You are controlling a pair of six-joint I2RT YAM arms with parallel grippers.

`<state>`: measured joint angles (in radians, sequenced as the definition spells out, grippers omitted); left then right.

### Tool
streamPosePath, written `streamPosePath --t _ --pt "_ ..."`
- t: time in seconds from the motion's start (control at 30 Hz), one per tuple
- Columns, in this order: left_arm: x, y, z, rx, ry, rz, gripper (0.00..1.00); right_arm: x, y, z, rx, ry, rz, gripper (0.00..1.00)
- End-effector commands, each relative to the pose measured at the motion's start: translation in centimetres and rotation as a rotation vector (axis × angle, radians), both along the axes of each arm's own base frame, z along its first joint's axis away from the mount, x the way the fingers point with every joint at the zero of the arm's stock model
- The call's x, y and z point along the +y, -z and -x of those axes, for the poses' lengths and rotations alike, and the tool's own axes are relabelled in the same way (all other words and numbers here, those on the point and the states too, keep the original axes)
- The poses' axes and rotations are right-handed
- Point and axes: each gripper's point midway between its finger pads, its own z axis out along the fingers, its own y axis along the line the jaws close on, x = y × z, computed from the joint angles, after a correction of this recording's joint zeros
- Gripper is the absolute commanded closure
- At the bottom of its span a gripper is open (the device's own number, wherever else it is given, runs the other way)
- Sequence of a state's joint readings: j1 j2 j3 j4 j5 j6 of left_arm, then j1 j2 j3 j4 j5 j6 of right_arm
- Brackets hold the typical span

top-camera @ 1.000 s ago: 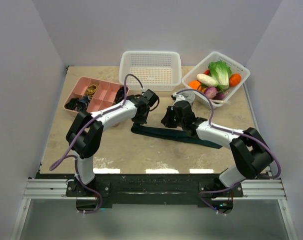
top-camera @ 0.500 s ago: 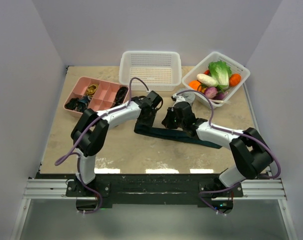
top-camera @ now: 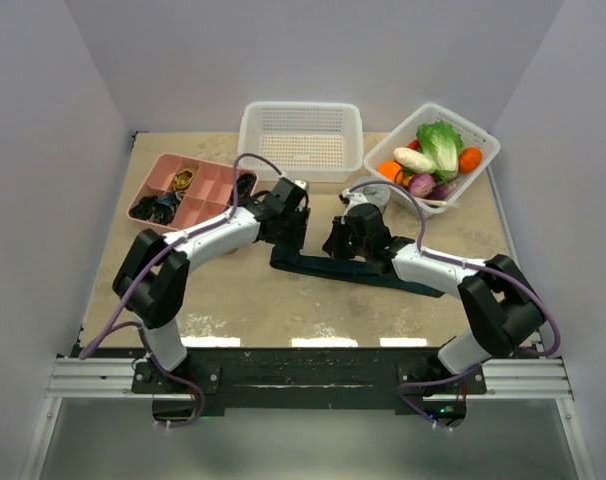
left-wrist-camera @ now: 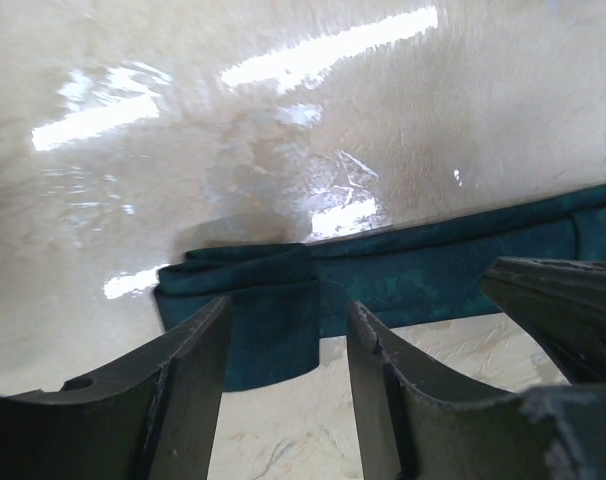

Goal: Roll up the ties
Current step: Roll the tie at the center of the board.

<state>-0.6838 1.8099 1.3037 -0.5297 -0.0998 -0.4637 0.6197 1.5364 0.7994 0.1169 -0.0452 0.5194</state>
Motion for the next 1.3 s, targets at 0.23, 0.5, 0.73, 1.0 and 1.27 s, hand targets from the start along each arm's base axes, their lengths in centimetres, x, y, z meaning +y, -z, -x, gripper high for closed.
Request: streamPosePath --t 0.23,0.5,0.73,1.0,1.27 --pt "4.3 -4.9 -1.7 -0.098 -0.072 0.299 0.34 5.7 -2.8 -0.6 -0.069 -0.194 -0.042 1.0" --pt "4.3 -3.0 -0.8 -0.028 -0.043 0.47 0.23 9.2 -1.1 -0.9 -0.047 -0.26 -0.024 1.0" --pt "4.9 -0.5 -0.1 0.024 -0.072 0.47 0.21 9.9 0.5 -0.5 -0.023 -0.282 0.001 1.0" --pt "4.7 1.3 0.3 0.062 -0.087 0.477 0.21 8.5 3.2 0.1 0.017 -0.254 0.071 1.0" --pt "4.5 2.7 0.4 0.072 -0.102 0.5 0.25 6.8 5.1 0.6 0.043 -0.227 0.137 1.0"
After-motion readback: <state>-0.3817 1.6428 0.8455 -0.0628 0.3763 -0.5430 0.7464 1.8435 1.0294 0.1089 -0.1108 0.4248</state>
